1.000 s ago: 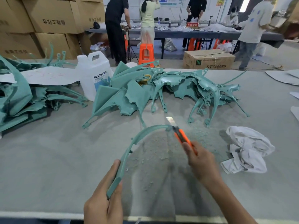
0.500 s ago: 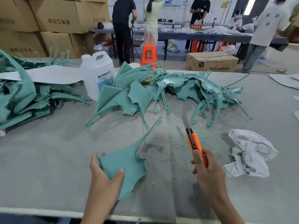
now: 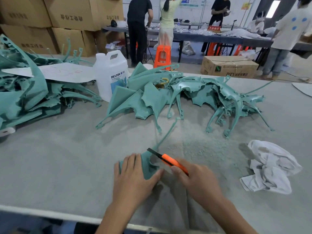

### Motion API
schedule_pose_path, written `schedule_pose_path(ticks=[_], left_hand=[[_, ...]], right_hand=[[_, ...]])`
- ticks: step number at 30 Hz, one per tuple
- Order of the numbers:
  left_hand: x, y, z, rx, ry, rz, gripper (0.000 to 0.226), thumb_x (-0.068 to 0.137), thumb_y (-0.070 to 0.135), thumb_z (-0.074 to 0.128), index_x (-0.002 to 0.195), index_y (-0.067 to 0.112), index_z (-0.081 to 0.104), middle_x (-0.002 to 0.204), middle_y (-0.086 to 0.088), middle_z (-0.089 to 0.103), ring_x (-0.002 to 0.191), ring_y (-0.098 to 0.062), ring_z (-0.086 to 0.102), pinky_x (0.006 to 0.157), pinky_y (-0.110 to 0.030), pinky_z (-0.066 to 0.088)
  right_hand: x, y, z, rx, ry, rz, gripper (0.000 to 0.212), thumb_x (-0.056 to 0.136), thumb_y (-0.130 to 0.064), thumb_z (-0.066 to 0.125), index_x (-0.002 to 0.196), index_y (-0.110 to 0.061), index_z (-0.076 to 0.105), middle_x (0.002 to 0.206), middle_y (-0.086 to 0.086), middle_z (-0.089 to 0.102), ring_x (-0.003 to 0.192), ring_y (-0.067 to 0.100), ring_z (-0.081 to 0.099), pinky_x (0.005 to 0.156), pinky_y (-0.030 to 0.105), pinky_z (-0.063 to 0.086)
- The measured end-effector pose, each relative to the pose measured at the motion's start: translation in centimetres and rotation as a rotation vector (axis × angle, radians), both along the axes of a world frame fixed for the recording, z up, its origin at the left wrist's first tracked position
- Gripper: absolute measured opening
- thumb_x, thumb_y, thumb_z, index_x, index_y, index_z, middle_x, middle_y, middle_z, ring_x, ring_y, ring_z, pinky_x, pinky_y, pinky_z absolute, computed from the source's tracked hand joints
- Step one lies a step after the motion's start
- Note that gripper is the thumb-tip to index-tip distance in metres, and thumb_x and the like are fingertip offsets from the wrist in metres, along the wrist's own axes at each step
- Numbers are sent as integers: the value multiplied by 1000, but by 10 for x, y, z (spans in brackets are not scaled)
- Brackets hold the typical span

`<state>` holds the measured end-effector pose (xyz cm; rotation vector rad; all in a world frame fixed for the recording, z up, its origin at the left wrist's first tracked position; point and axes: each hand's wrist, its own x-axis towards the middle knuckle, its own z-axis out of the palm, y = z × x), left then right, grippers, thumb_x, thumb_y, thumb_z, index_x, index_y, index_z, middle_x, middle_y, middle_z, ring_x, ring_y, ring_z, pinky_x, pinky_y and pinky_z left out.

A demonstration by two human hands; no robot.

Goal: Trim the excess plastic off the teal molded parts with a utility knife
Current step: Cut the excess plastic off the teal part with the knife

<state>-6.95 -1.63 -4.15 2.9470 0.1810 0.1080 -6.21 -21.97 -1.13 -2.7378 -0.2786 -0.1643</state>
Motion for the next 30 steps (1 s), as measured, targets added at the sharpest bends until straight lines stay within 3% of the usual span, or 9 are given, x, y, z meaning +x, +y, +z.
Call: schedule_pose_path(ticks=[4, 8, 12, 16, 18, 21, 25, 28, 30], left_hand=[[1, 1, -2, -57, 2, -12, 104, 71, 93, 8, 148, 26, 29, 153, 10, 30, 145, -13, 20, 120, -44, 11], [0, 1, -6, -59, -39, -4, 102, 74, 92, 13, 148, 25, 30, 153, 9, 32, 145, -14, 21, 120, -45, 12], [-1, 3, -9, -56, -57, 9, 111, 69, 95, 3, 153, 26, 28, 157, 0, 26, 145, -20, 18, 121, -43, 11], [0, 4, -7, -107, -88, 13, 112, 70, 97, 7, 152, 25, 32, 148, -4, 31, 136, -23, 20, 119, -39, 16], [0, 4, -6, -120, -103, 5, 107, 70, 96, 15, 147, 24, 37, 142, -1, 38, 131, -22, 28, 116, -38, 21], [0, 6, -7, -216, -168, -5, 99, 67, 92, 35, 135, 20, 43, 129, 2, 49, 119, -20, 39, 109, -36, 31], [-1, 7, -10, -284, -197, -9, 104, 62, 91, 44, 131, 14, 44, 123, 0, 51, 115, -22, 40, 106, -36, 37], [-1, 7, -13, -284, -237, -15, 99, 64, 88, 50, 127, 12, 46, 120, -2, 53, 113, -24, 42, 104, -39, 40], [-1, 7, -14, -283, -239, -14, 97, 63, 88, 51, 126, 13, 46, 119, -1, 53, 112, -24, 41, 103, -39, 40]], right_hand=[[30, -27, 31, -79, -146, -117, 37, 101, -54, 40, 123, -35, 62, 65, -8, 58, 54, 13, 59, 48, 26, 46], [26, -14, 37, -81, -265, -51, 40, 100, -56, 35, 121, -32, 60, 67, -8, 54, 50, 14, 54, 47, 32, 51], [18, -4, 27, -163, -74, 62, 46, 96, -64, 30, 121, -39, 58, 78, -8, 63, 67, 15, 64, 60, 33, 54], [39, -34, 39, -58, -167, -90, 36, 100, -54, 43, 121, -33, 63, 65, -10, 56, 55, 12, 56, 51, 34, 50], [34, -31, 37, 20, -250, -56, 30, 99, -52, 48, 117, -35, 65, 59, -10, 54, 49, 8, 52, 44, 30, 43], [27, -20, 30, 101, -34, 149, 24, 96, -59, 50, 108, -44, 65, 59, -10, 58, 52, 6, 55, 48, 23, 39], [29, -22, 24, 29, 179, 242, 22, 95, -60, 54, 89, -41, 63, 62, -9, 58, 55, 6, 52, 57, 30, 42], [30, -23, 21, 16, 250, 283, 21, 95, -58, 56, 101, -42, 69, 68, -10, 61, 62, 6, 55, 62, 29, 42], [28, -23, 16, -16, 190, 241, 24, 95, -59, 54, 109, -44, 67, 70, -10, 62, 68, 8, 59, 64, 31, 44]])
